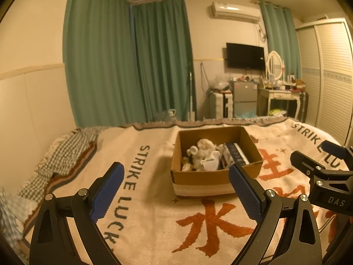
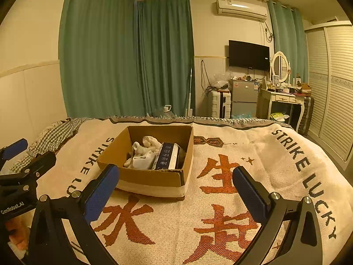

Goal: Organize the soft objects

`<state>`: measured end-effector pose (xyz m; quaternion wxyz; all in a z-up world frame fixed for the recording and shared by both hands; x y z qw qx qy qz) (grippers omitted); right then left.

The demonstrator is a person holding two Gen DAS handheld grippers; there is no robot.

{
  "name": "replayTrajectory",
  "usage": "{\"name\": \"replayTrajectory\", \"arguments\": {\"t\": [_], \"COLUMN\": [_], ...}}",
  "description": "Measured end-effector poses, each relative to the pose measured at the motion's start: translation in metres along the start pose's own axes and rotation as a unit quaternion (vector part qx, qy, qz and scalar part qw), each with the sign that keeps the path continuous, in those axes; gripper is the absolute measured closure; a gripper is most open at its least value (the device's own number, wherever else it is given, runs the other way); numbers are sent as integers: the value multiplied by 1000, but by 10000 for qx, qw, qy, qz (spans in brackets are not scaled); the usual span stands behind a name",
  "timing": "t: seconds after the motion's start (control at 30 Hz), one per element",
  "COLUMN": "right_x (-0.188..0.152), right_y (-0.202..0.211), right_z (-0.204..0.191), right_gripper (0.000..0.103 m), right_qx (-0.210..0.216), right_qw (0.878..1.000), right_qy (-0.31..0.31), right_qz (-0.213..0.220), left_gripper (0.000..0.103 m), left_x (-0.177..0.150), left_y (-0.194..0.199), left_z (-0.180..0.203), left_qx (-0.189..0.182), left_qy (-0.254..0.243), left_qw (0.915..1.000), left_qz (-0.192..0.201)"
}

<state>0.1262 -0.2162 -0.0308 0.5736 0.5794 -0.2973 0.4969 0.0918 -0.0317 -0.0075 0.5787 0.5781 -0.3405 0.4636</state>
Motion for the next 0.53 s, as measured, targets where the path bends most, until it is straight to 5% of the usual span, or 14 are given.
{"name": "replayTrajectory", "arguments": {"t": [0.53], "right_x": [-3], "right_y": [-2], "right_z": [-5], "right_gripper": [0], "right_qx": [29], "right_qw": [10000], "right_qy": [2], "right_qz": [-39], "left_gripper": [6], "left_x": [0], "left_y": [2], "left_z": [-1], "left_qx": [41], "left_qy": [-41], "left_qw": [9999], "left_qz": [105]}}
Point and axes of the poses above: each gripper's, at about its wrist camera, not at the fingertips, and y roughly against the way its jaws point, z to its right, x to its top, the point moved 5 cm from there along -y, roughly the way its jaws point, and after that the axes turned 12 degrees about y, right-handed, at the moved point
